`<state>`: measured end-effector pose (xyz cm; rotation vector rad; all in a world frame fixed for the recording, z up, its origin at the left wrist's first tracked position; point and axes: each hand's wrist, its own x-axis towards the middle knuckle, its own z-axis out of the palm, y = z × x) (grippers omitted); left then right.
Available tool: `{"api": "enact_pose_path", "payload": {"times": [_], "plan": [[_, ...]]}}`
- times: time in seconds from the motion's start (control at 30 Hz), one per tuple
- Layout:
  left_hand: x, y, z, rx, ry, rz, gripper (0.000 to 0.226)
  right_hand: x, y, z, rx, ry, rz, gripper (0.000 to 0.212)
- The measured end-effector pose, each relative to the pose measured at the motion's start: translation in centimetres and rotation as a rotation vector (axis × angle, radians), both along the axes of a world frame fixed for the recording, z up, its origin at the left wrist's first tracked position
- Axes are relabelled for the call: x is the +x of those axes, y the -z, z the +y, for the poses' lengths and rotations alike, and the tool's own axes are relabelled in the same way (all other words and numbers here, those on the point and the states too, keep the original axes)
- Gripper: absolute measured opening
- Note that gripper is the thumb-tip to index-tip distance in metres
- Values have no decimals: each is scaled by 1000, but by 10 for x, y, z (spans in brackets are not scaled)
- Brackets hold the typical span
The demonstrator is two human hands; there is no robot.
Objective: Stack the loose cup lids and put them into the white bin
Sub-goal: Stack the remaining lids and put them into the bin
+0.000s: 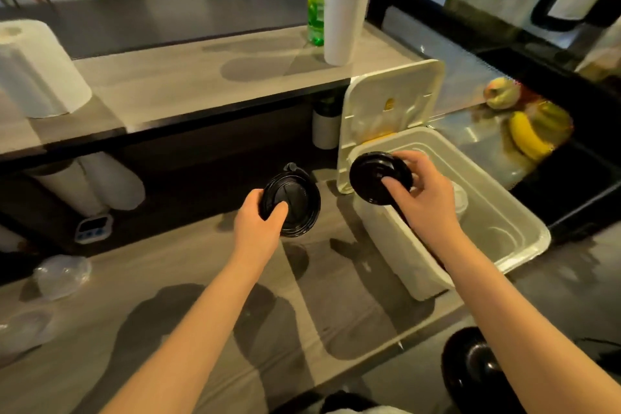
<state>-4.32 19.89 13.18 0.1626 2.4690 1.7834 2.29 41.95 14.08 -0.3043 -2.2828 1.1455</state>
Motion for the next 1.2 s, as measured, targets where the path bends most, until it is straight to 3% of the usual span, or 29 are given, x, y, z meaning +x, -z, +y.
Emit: {"api": "enact_pose_path", "payload": {"times": [0.13,0.37,0.5,0.6,0.73,0.9,1.03,1.2], "plan": [[2,-2,39,-58,17,29,7,-10,5,62,51,7,-32,36],[-2,0,80,-110,-9,53,8,-47,12,126,45,-68,-313,31],[2,3,86,-125,-36,41,9,-71,19,126,245,-263,-636,28],[2,4,87,-135,-56,34,9,-85,37,120,348,-310,-732,31],[2,5,85,-132,-68,22,10,-90,52,115,399,-275,-727,35],[2,7,86,-142,-76,8,12,-79,61,113,620,-293,-609,35],[1,8,87,-133,-73,3,12,-68,52,116,456,-311,-493,41],[0,7,92,-145,-60,19,11,-56,51,117,721,-516,-709,62]]}}
